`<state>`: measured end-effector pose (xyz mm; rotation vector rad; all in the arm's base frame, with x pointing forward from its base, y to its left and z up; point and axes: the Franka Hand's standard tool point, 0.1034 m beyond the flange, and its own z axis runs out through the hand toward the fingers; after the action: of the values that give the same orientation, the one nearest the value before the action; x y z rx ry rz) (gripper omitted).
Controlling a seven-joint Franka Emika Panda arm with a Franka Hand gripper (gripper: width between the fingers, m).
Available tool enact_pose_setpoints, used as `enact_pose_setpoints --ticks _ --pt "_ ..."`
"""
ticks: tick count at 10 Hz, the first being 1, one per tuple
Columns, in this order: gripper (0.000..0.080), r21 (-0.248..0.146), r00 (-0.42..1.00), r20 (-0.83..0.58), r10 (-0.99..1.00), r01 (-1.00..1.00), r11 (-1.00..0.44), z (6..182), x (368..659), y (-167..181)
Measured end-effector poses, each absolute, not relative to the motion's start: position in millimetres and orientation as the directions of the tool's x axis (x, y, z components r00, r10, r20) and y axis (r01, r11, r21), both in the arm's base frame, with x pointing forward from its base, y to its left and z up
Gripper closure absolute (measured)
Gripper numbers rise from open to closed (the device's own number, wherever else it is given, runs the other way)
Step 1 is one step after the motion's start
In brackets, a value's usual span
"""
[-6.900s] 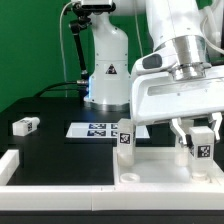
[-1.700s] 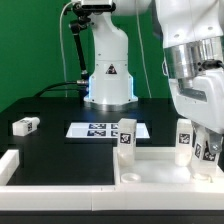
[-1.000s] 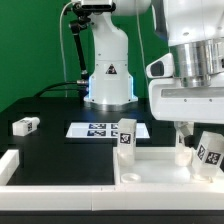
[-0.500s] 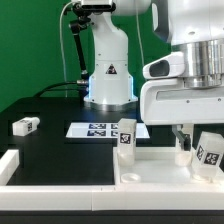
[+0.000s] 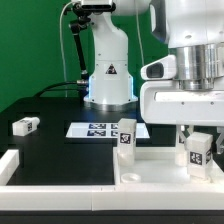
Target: Assemble square table
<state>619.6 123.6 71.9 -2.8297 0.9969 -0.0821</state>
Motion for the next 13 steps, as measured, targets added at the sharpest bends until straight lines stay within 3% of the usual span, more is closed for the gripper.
enact_pose_setpoints --ticks 1,3,4,6,7,9,10,11,13 --pt "0.0508 -0.150 0.698 -0.015 -0.716 -0.709 -0.689 71.8 619 126" --pt "0.0508 -0.158 0.325 -0.116 -0.939 -0.939 -0.305 70.6 620 134" --pt "0.0508 -0.141 0.173 -0.153 -0.973 -0.978 -0.152 69.9 621 142" --pt "0.0508 -0.143 0.065 -0.188 -0.980 -0.989 -0.038 69.7 623 142" --pt "0.0508 -0.146 0.085 -0.185 -0.979 -0.988 -0.058 69.6 623 143" --pt "0.0257 -0.170 0.221 -0.151 -0.963 -0.966 -0.195 67.8 620 144" --pt "0.0257 -0.151 0.383 -0.121 -0.916 -0.919 -0.365 72.5 618 142" --pt "0.0172 -0.172 0.485 -0.089 -0.870 -0.868 -0.466 77.0 623 140" --pt "0.0156 -0.178 0.583 -0.067 -0.810 -0.806 -0.565 73.2 622 139"
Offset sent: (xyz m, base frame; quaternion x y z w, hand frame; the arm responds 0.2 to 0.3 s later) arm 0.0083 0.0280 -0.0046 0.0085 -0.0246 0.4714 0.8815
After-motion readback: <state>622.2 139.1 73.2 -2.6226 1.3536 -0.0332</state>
